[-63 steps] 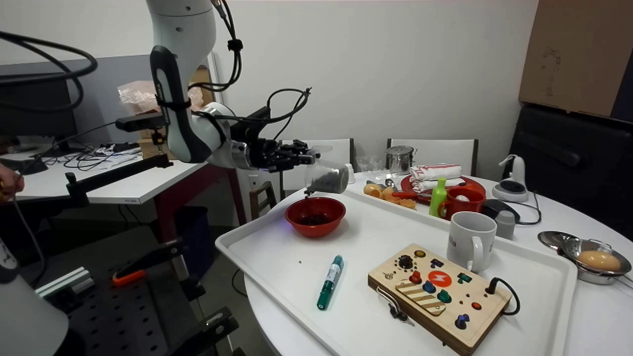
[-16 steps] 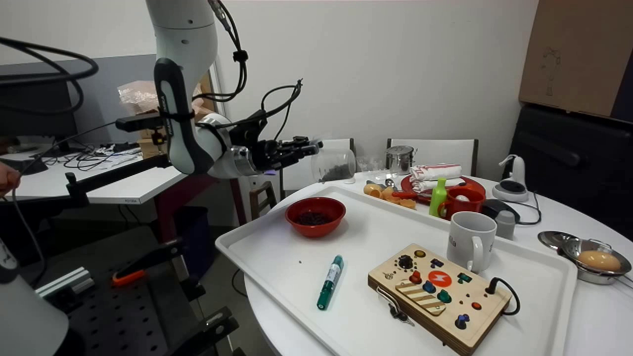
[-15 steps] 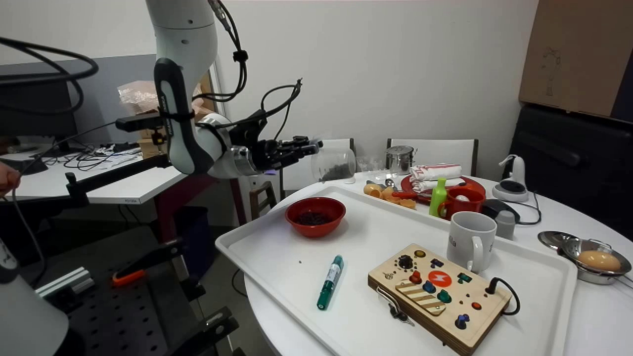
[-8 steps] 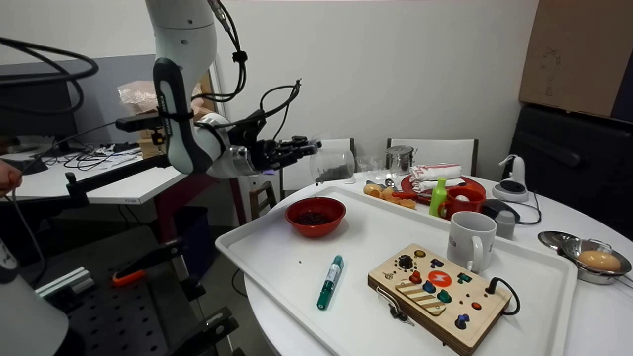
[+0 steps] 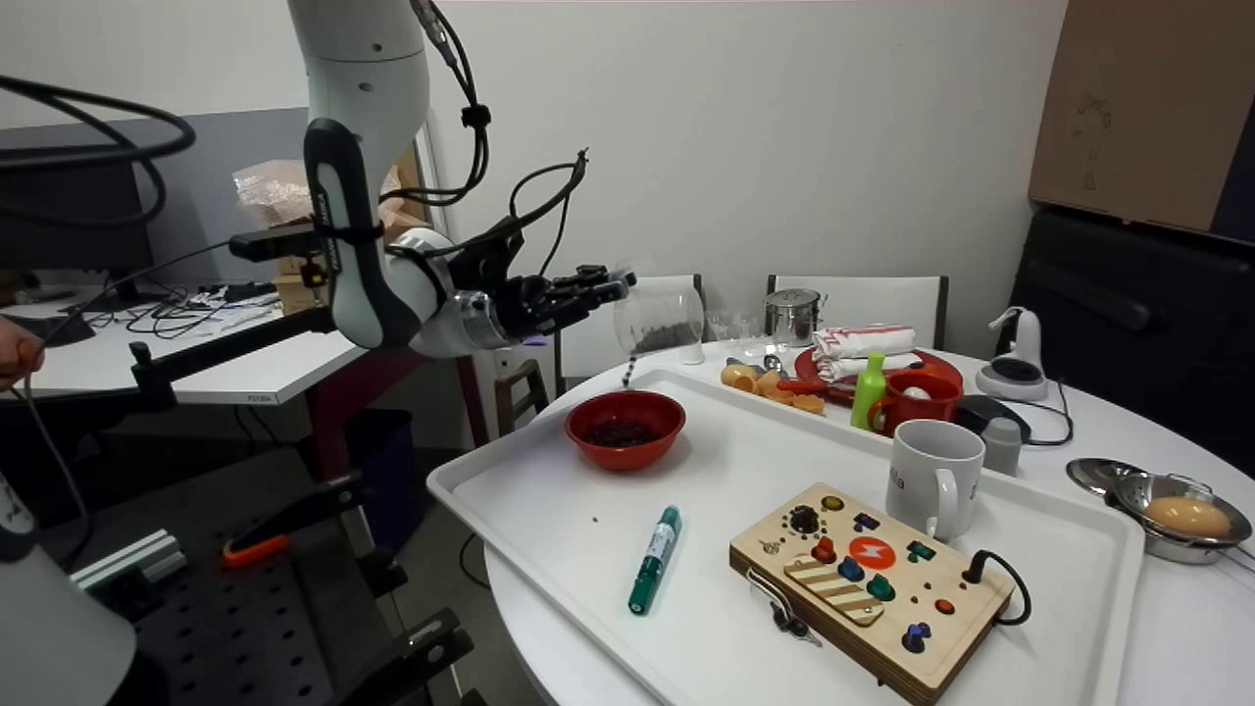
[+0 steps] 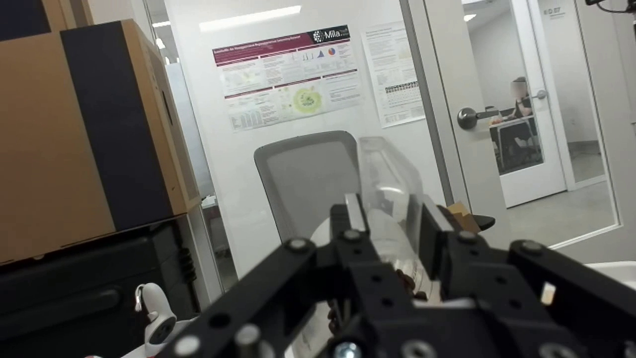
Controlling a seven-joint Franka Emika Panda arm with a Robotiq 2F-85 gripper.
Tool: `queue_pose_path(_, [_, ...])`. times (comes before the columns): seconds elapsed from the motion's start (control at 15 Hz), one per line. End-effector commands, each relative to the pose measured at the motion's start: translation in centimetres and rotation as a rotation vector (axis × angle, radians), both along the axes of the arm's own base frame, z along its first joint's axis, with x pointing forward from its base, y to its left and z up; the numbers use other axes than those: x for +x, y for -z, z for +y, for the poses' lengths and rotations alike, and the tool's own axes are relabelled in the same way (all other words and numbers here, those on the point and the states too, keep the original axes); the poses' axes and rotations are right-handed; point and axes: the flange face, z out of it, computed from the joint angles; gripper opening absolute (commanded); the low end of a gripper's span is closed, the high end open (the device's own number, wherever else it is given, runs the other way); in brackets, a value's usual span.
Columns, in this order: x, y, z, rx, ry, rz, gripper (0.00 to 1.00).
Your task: Empty the jug into the red bowl
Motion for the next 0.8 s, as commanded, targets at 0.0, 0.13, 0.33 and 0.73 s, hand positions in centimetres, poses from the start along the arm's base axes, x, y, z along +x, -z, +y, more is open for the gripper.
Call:
queue_pose_path(0.0, [-0.19,0.3,0.13,-0.045,-0.02,-0.042,0.07])
queue_pose_path(0.13, [-0.29,0.36,0.1,-0.054,-0.022,-0.048,0.07])
queue_pose_path(0.33, [-0.45,0.48,0.08,-0.065,-0.025,-0.056,0.07])
queue_pose_path(0.73, [-0.44,0.28,0.02,-0.078,-0.025,-0.068,0.07])
